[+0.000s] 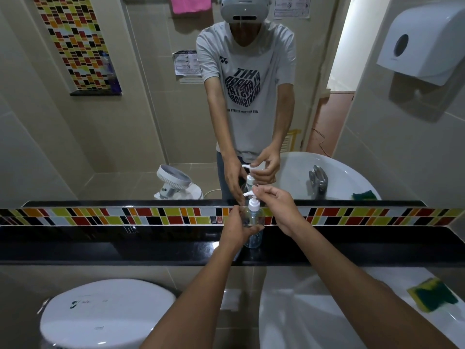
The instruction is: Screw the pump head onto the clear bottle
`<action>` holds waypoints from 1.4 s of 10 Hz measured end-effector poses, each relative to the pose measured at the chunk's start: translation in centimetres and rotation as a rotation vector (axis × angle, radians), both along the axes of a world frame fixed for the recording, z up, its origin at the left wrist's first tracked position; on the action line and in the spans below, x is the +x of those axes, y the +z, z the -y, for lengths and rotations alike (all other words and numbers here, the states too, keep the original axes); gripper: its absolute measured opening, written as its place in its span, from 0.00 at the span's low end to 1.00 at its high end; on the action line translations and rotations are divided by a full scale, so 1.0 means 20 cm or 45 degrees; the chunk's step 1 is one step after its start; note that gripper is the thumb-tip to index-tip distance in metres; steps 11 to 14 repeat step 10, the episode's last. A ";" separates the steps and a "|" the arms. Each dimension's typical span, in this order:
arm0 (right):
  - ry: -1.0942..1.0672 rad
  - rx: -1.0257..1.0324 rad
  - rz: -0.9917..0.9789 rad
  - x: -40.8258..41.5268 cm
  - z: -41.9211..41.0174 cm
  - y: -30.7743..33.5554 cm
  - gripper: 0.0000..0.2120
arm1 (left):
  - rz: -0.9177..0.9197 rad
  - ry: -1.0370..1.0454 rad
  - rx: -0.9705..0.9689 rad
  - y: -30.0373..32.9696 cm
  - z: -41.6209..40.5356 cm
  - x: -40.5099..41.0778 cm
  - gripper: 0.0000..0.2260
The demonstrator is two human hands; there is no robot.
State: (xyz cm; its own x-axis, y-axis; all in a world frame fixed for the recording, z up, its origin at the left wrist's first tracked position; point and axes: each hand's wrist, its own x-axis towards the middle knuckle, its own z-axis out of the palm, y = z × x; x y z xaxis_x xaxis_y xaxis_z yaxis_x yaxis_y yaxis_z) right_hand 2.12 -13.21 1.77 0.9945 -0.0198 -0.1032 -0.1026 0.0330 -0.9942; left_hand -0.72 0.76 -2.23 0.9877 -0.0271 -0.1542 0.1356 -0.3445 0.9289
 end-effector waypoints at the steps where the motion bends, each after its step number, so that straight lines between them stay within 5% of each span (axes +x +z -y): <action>1: 0.016 -0.038 -0.038 0.01 0.00 0.03 0.15 | 0.011 0.007 0.027 -0.01 0.00 0.00 0.29; 4: 0.015 -0.068 -0.018 0.01 0.04 0.06 0.07 | 0.186 0.027 0.281 -0.04 0.00 0.00 0.28; 7: 0.024 -0.167 0.009 0.00 0.05 0.11 0.12 | 0.273 -0.025 0.409 -0.06 0.01 -0.01 0.26; 10: -0.004 -0.167 0.061 -0.04 0.01 0.14 0.14 | 0.203 -0.133 0.853 -0.18 -0.10 -0.06 0.56; 14: -0.004 -0.167 0.061 -0.04 0.01 0.14 0.14 | 0.203 -0.133 0.853 -0.18 -0.10 -0.06 0.56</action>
